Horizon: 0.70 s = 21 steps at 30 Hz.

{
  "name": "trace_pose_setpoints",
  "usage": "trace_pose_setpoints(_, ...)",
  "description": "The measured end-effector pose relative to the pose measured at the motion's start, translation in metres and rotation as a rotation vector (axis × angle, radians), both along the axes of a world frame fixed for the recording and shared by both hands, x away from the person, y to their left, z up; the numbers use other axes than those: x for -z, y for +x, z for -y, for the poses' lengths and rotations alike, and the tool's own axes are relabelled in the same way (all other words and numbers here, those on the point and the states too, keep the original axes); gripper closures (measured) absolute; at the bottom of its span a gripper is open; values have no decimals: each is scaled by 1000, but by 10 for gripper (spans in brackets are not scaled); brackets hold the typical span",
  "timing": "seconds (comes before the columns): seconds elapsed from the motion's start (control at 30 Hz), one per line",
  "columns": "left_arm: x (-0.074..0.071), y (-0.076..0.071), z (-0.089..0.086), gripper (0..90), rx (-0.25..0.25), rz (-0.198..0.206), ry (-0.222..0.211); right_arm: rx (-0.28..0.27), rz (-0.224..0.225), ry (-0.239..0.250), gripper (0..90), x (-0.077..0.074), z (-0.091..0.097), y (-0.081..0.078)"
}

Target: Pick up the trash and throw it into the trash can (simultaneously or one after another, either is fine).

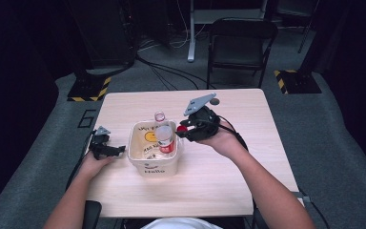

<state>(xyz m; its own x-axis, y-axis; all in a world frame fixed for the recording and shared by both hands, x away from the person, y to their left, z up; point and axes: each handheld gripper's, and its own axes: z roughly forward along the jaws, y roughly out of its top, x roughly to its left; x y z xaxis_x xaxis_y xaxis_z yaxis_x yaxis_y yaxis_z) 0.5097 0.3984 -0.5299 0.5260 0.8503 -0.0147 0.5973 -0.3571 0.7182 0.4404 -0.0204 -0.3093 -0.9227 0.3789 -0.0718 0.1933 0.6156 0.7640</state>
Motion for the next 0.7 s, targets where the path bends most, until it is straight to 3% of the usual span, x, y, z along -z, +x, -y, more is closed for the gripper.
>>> trace_pose_setpoints(0.23, 0, 0, 0, 1, 0, 1, 0, -23, 2, 9, 580, -7, -7, 0)
trace_pose_setpoints(0.7, 0, 0, 0, 1, 0, 0, 0, -73, 6, 12, 580, 0, -31, 2)
